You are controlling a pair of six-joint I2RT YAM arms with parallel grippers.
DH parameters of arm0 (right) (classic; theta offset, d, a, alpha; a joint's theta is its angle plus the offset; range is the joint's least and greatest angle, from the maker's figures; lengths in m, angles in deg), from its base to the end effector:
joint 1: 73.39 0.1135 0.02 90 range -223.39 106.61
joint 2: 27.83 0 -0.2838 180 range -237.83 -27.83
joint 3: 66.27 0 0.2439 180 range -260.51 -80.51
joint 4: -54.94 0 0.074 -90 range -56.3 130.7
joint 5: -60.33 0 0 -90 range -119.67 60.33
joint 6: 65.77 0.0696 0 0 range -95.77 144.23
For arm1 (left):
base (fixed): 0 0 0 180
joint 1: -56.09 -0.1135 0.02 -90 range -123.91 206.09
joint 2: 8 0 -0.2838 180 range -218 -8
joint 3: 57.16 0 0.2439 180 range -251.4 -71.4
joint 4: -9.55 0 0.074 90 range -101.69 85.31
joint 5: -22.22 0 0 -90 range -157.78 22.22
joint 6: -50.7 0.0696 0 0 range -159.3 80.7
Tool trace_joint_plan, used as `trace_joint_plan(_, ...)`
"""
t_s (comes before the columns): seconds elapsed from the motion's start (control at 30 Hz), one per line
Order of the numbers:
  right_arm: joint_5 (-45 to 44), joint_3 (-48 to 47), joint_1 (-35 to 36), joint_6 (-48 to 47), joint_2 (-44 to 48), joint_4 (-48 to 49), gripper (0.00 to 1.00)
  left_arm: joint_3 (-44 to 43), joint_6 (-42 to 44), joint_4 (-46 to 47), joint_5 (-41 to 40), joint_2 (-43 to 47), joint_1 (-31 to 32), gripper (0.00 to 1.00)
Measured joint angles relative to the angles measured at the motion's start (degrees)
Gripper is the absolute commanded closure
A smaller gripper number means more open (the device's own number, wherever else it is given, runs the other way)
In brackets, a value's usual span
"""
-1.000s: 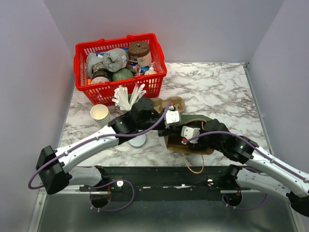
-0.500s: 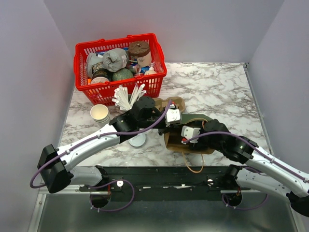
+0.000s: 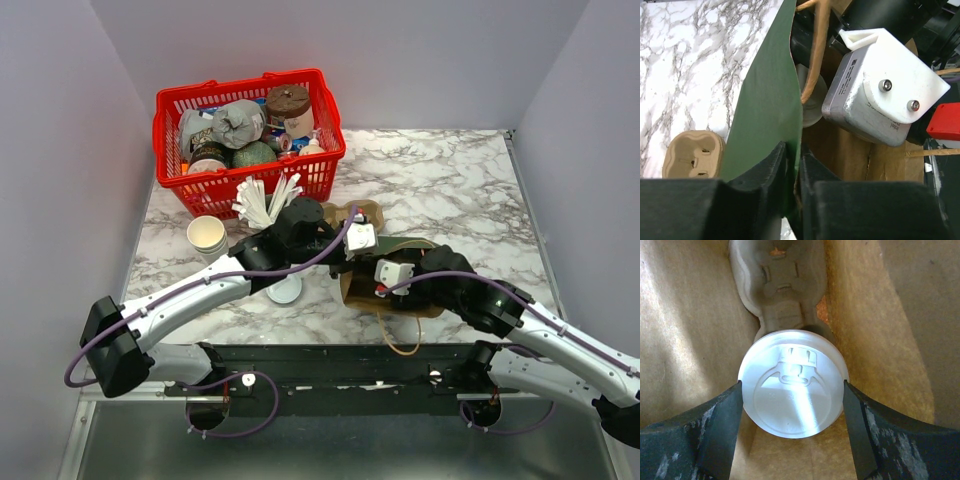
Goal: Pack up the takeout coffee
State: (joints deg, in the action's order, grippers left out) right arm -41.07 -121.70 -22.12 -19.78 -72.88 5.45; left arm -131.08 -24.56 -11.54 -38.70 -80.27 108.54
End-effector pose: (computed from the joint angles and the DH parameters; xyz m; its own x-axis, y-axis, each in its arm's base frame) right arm 0.1169 0.1238 0.2686 0.1808 -0.8632 -0.4714 -0.7552 0.1853 -0.6288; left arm 0.1588 -0.2620 0.3460 0.0512 0.2982 -0.9531 0.9918 0.0966 0.0835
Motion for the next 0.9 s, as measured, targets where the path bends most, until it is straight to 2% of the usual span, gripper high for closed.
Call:
trace_joint_plan(0.07, -0.28, 0.00, 0.00, -0.02, 0.00, 0.02, 0.99, -0.22, -0.04, -0.09, 0.04, -0.24, -0.07, 0.86)
trace_joint_plan(0.17, -0.79, 0.02, -0.02, -0.09, 0.07, 0.02, 1.00, -0.74, -0.04, -0.07, 0.11, -0.72, -0.22, 0.96)
trace_joint_plan(0.23, -1.01, 0.11, -0.04, -0.33, 0.24, 0.11, 1.00, -0.83, -0.02, -0.07, 0.17, -0.85, -0.22, 0.97)
trace_joint_plan(0.9, 0.70, 5.99, -4.13, -2.16, 2.10, 5.20, 0.99, -1.70, 0.48, -0.68, 1.86, -1.92, -0.22, 0.98)
